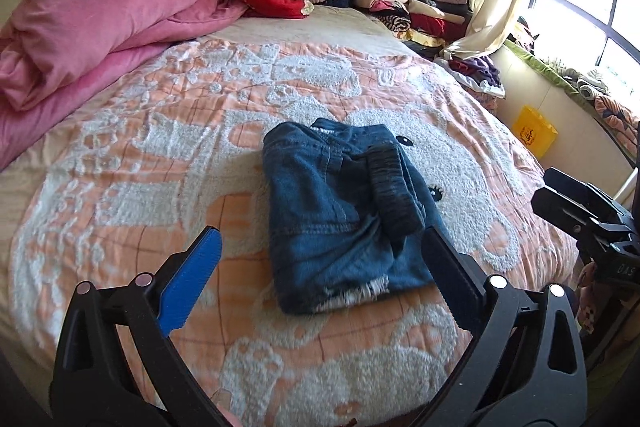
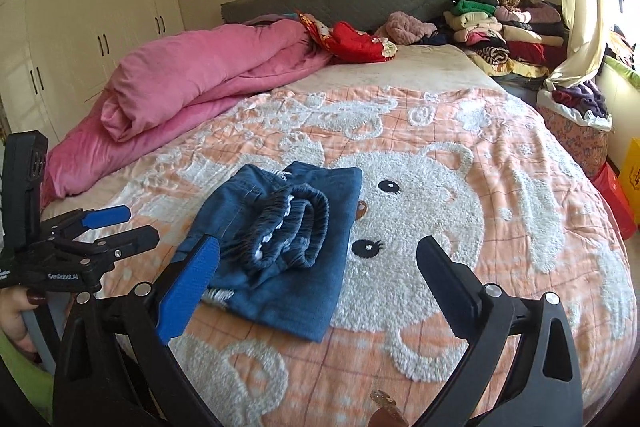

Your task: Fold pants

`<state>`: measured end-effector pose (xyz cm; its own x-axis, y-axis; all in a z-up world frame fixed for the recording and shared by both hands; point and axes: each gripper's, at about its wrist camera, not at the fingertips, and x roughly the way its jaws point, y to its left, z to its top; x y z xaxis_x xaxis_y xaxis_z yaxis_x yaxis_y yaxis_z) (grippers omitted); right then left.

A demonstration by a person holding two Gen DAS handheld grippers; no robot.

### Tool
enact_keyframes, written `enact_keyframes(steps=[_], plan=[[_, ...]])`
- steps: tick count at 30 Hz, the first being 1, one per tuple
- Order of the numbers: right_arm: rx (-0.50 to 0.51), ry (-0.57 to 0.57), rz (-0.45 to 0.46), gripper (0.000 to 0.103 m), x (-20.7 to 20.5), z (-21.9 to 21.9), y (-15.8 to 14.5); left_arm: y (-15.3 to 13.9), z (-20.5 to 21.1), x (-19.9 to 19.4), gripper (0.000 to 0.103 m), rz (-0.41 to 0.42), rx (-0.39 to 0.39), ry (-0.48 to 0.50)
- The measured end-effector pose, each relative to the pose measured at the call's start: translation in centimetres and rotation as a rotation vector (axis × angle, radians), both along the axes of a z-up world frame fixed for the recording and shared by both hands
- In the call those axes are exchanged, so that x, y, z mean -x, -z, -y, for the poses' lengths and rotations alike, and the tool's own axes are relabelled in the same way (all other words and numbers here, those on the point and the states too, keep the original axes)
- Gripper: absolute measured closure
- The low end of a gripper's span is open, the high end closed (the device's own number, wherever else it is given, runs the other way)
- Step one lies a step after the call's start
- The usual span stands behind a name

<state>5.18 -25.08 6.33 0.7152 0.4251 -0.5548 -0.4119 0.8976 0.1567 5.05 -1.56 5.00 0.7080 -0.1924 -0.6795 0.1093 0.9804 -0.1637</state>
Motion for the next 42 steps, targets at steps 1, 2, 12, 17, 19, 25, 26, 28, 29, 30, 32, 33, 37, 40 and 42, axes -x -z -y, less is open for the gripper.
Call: enact_keyframes(steps=[1, 2, 12, 17, 19, 25, 26, 28, 29, 30, 32, 33, 37, 40, 42], plan=[[0.005, -0.003, 0.003, 0.005, 0.5, 0.0, 0.0, 0.1, 0.0, 0.3, 0.01, -0.003, -0.001, -0.003], [0.008, -0.004, 0.004, 0.005, 0.9, 0.0, 0.1, 0.2, -0.1, 0.7, 0.01, -0.007, -0.002, -0.007], [0.054, 0.025, -0.054, 0.005, 3.5, 0.3, 3.4, 2.3, -0.2, 3.0, 0.01, -0.052, 0.002, -0.001], [0.057, 0.037, -0.101, 0.005, 3.6, 0.4, 5.0, 4.1, -0.3, 3.5, 0.01, -0.097, 0.002, -0.006], [0.06, 0.035, -0.103, 0.005, 3.7, 0.3, 5.1, 4.4, -0.2, 3.5, 0.01, -0.109, 0.005, -0.008], [0.06, 0.033, -0.101, 0.005, 3.6, 0.2, 5.0, 4.8, -0.1, 3.4, 0.01, -0.123, 0.003, -0.015], [0.061, 0.034, -0.101, 0.005, 3.6, 0.2, 5.0, 4.8, -0.2, 3.4, 0.01, -0.123, 0.002, -0.019], [0.059, 0.034, -0.102, 0.005, 3.6, 0.2, 4.9, 4.7, -0.2, 3.4, 0.01, -0.122, -0.001, -0.021], [0.059, 0.032, -0.103, 0.005, 3.5, 0.2, 4.9, 4.7, -0.3, 3.4, 0.01, -0.123, -0.003, -0.025], [0.061, 0.033, -0.102, 0.005, 3.6, 0.1, 4.9, 4.7, -0.3, 3.4, 0.01, -0.123, -0.004, -0.027], [0.058, 0.032, -0.104, 0.005, 3.5, 0.2, 4.9, 4.6, -0.4, 3.4, 0.01, -0.121, -0.006, -0.029], [0.059, 0.031, -0.104, 0.005, 3.5, 0.1, 4.9, 4.5, -0.4, 3.4, 0.01, -0.12, -0.006, -0.03], [0.063, 0.033, -0.102, 0.005, 3.6, 0.0, 4.9, 4.4, -0.4, 3.5, 0.01, -0.12, -0.008, -0.029], [0.065, 0.037, -0.1, 0.005, 3.6, 0.0, 4.9, 4.4, -0.5, 3.5, 0.01, -0.12, -0.009, -0.031], [0.065, 0.041, -0.1, 0.005, 3.6, 0.1, 4.9, 4.3, -0.5, 3.5, 0.01, -0.12, -0.009, -0.032]])
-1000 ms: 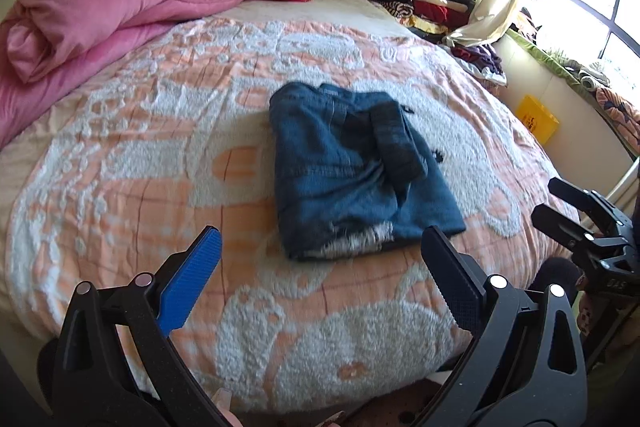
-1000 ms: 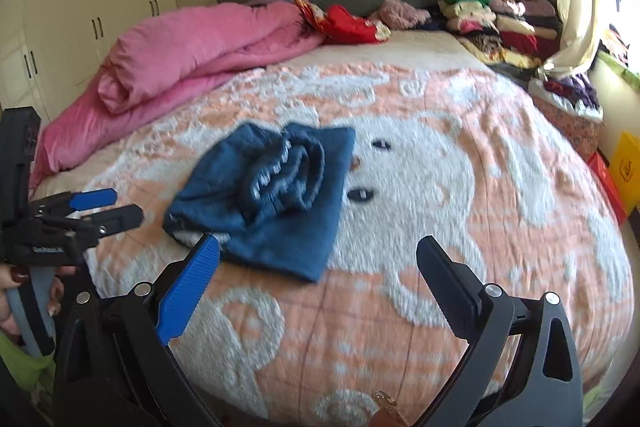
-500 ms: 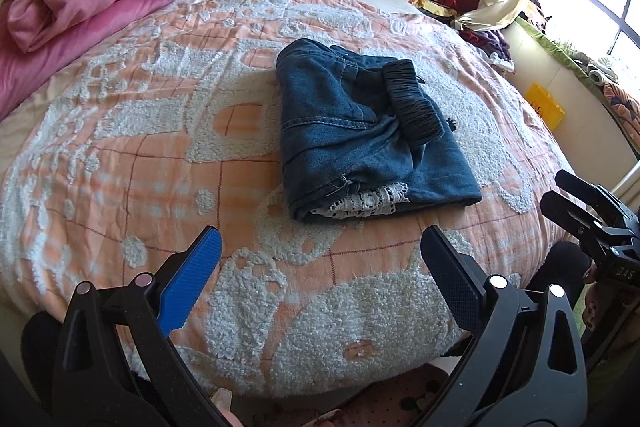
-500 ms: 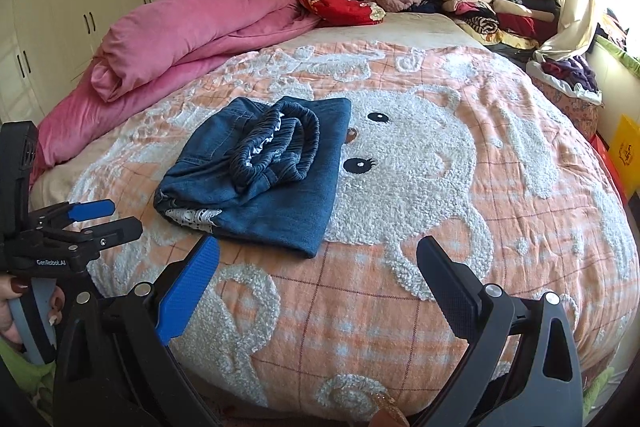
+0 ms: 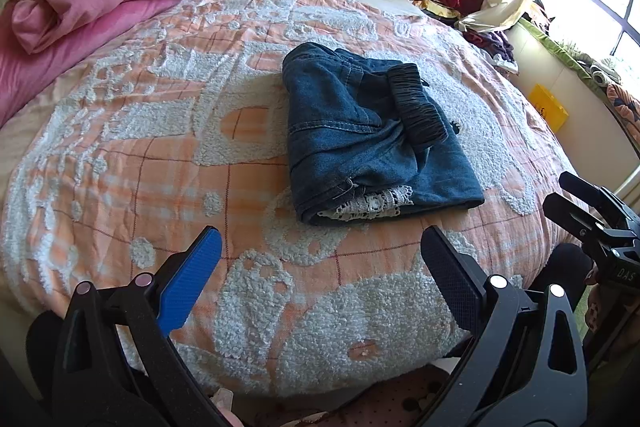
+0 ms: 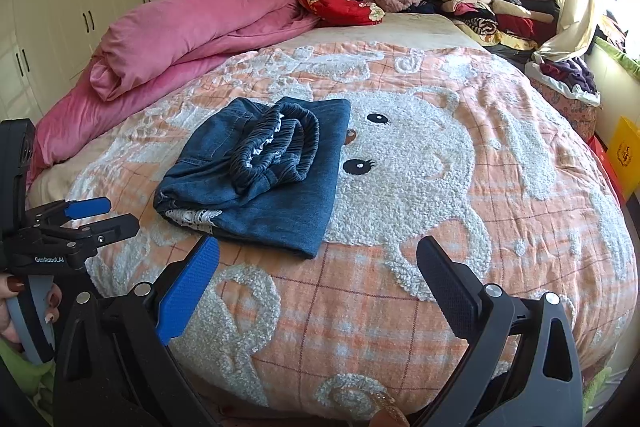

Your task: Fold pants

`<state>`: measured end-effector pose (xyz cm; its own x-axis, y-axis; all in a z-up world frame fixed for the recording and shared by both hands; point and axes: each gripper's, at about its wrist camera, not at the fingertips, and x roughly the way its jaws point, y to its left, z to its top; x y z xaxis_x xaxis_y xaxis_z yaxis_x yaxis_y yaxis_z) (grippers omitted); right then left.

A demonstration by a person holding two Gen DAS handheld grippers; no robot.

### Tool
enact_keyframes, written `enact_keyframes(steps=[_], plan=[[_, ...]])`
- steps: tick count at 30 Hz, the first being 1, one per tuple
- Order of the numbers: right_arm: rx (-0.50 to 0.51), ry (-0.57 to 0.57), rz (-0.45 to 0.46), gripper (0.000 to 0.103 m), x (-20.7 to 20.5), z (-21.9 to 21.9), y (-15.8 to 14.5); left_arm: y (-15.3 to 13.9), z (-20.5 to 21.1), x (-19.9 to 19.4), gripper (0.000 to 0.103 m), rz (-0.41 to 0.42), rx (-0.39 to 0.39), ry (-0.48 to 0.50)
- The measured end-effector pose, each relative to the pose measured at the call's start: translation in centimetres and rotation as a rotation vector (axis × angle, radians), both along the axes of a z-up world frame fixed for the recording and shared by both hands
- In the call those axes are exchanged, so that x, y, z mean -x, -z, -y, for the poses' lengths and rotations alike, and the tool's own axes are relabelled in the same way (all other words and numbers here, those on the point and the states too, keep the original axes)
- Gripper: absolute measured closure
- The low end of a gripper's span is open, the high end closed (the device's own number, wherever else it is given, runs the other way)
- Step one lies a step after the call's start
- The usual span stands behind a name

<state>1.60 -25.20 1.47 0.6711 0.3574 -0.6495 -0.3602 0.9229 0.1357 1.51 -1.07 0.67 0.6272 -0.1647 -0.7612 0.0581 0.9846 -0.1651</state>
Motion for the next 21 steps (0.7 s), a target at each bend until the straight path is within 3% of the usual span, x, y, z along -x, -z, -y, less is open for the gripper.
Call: enact_keyframes(steps=[21], plan=[[0.002, 0.025, -0.001, 0.005, 0.08, 0.39, -0.19, -0.24, -0.12, 0.06, 0.01, 0.002, 0.003, 0.0]])
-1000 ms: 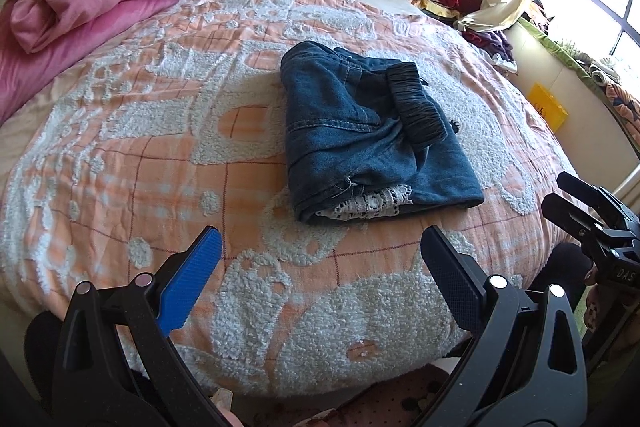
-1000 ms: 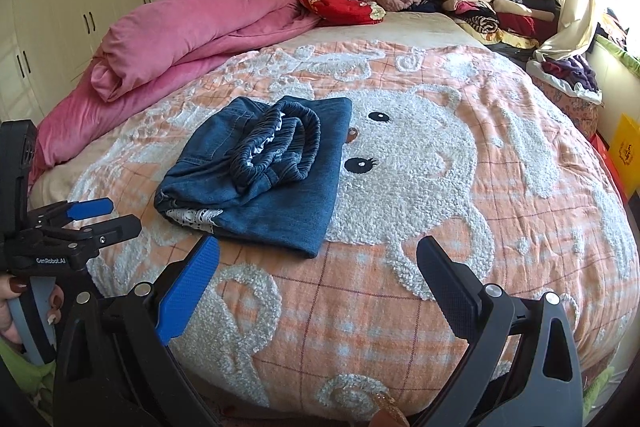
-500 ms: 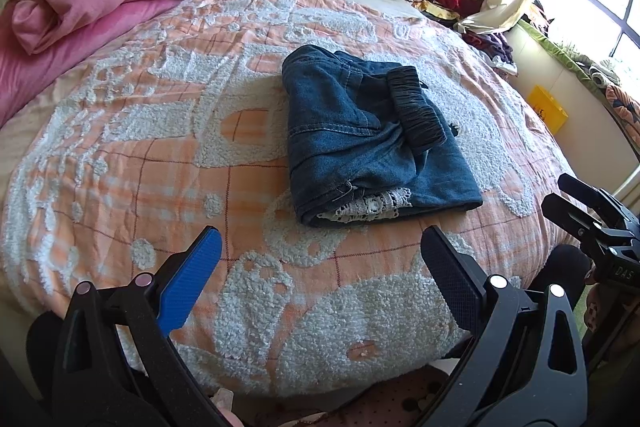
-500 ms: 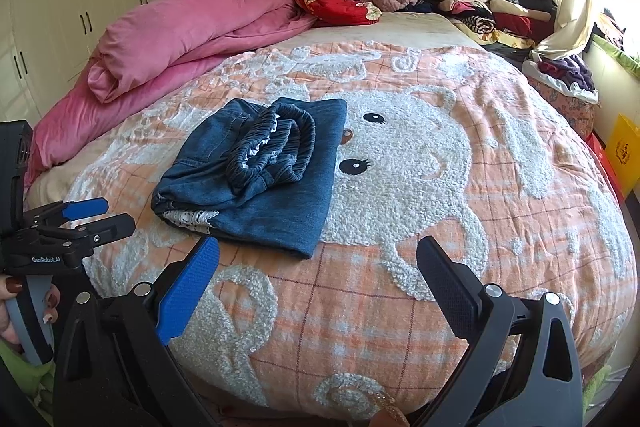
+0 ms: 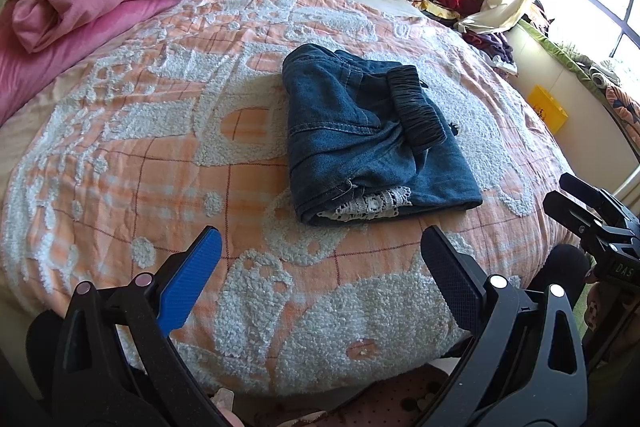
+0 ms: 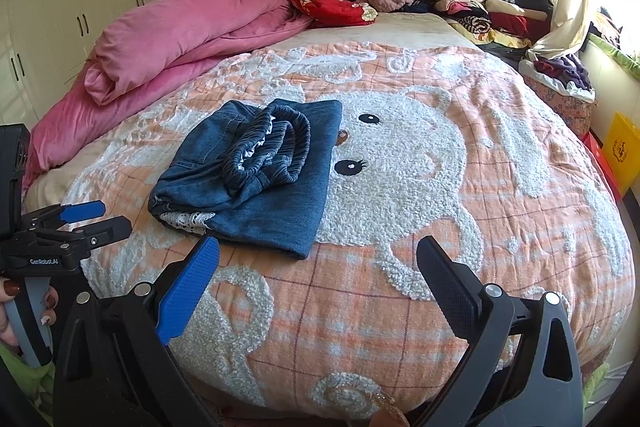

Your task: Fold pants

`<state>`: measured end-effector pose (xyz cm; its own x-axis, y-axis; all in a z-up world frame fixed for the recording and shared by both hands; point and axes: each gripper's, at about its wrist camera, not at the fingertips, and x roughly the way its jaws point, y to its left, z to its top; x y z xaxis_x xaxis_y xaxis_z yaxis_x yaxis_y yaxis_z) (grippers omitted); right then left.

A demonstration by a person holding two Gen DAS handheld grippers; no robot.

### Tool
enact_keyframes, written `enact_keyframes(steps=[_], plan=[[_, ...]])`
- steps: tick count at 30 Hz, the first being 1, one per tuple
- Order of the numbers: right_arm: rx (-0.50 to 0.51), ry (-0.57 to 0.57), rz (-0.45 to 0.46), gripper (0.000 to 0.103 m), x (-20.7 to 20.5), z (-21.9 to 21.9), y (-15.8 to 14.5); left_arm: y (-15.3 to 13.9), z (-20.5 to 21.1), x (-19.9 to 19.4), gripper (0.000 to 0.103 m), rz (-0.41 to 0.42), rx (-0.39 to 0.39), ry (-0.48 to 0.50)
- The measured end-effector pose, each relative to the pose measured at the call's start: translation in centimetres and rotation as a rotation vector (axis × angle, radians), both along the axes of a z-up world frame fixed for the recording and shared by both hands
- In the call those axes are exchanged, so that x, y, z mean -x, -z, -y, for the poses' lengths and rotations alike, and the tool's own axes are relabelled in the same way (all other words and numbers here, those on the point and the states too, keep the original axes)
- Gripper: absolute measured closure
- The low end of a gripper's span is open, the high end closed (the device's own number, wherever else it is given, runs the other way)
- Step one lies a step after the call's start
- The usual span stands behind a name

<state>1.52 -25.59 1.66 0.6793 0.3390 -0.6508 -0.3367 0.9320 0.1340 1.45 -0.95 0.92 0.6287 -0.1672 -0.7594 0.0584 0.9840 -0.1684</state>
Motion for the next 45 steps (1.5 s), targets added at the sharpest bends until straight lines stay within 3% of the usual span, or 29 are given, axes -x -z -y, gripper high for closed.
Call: enact_keyframes(steps=[38, 45], plan=[[0.019, 0.051, -0.012, 0.005, -0.4, 0.5, 0.3, 0.5, -0.1, 0.1, 0.01, -0.017, 0.005, 0.002], [0.027, 0.077, -0.022, 0.005, -1.1, 1.1, 0.6, 1.0, -0.9, -0.4, 0.01, -0.037, -0.027, -0.022]])
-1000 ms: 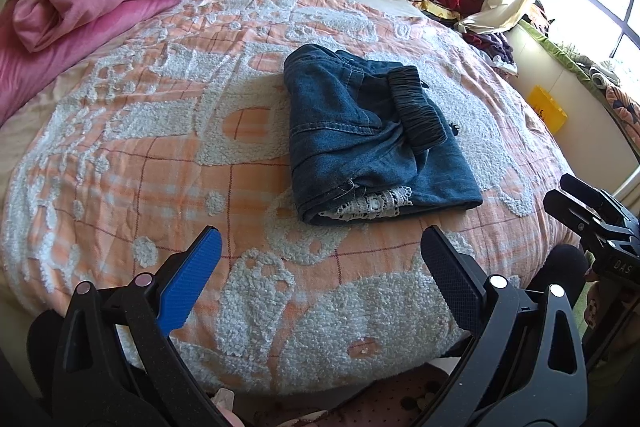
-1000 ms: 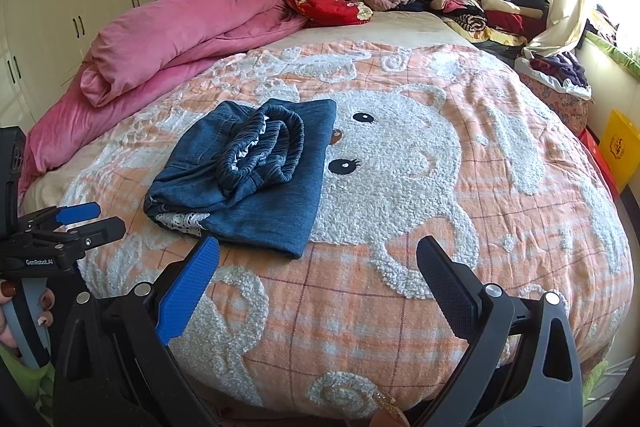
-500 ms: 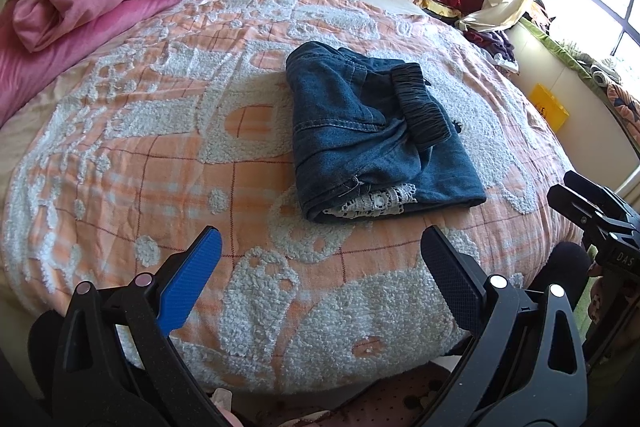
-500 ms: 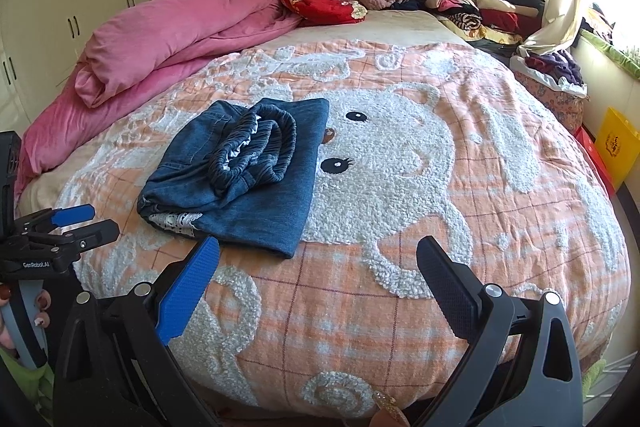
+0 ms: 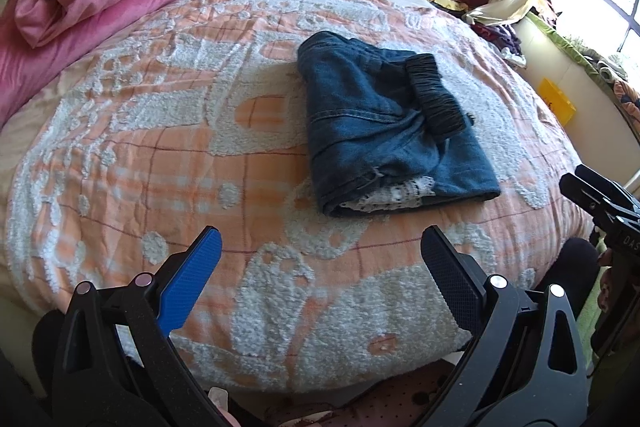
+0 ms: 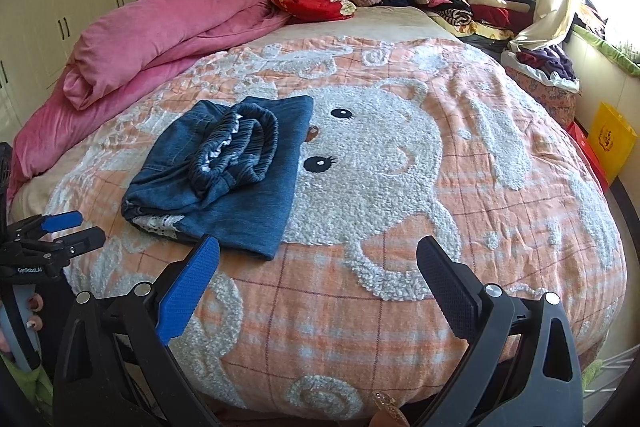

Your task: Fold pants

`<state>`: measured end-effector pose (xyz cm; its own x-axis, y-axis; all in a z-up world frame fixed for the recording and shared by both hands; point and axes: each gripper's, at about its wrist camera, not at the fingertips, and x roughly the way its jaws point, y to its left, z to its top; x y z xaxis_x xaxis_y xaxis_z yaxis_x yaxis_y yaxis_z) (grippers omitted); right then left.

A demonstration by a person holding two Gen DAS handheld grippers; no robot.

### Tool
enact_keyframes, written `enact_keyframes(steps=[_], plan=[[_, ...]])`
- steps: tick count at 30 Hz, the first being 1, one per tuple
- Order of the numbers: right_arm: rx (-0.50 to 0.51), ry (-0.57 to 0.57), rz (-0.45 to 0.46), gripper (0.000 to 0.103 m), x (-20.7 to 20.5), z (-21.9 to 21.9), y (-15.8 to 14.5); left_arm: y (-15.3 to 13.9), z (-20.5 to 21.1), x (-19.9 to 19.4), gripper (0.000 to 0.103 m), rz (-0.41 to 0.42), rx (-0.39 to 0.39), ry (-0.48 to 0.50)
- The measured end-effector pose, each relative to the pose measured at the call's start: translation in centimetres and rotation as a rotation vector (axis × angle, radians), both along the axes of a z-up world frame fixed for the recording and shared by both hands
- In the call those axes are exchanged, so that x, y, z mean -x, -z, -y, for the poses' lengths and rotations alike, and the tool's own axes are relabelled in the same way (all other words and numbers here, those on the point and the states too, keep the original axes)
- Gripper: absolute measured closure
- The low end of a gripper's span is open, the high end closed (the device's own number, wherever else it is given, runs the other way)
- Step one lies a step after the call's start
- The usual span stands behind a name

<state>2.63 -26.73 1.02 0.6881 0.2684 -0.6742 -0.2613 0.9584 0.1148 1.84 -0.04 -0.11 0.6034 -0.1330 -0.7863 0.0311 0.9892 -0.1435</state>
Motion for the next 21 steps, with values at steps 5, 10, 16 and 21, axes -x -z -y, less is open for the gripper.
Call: enact_keyframes(steps=[5, 10, 16, 21], plan=[[0.014, 0.034, -0.013, 0.005, -1.2, 0.9, 0.5, 0.6, -1.7, -0.8, 0.01, -0.027, -0.022, -0.07], [0.033, 0.1, -0.03, 0.005, -3.5, 3.2, 0.8, 1.1, -5.2, -2.6, 0.01, -0.046, -0.041, -0.148], [0.061, 0.253, -0.023, 0.005, -8.1, 9.6, 0.7, 1.3, -14.3, -7.9, 0.01, -0.076, -0.094, -0.358], [0.134, 0.447, -0.069, 0.005, -14.7, 17.2, 2.3, 3.1, -22.5, -13.5, 0.01, -0.132, -0.153, -0.534]])
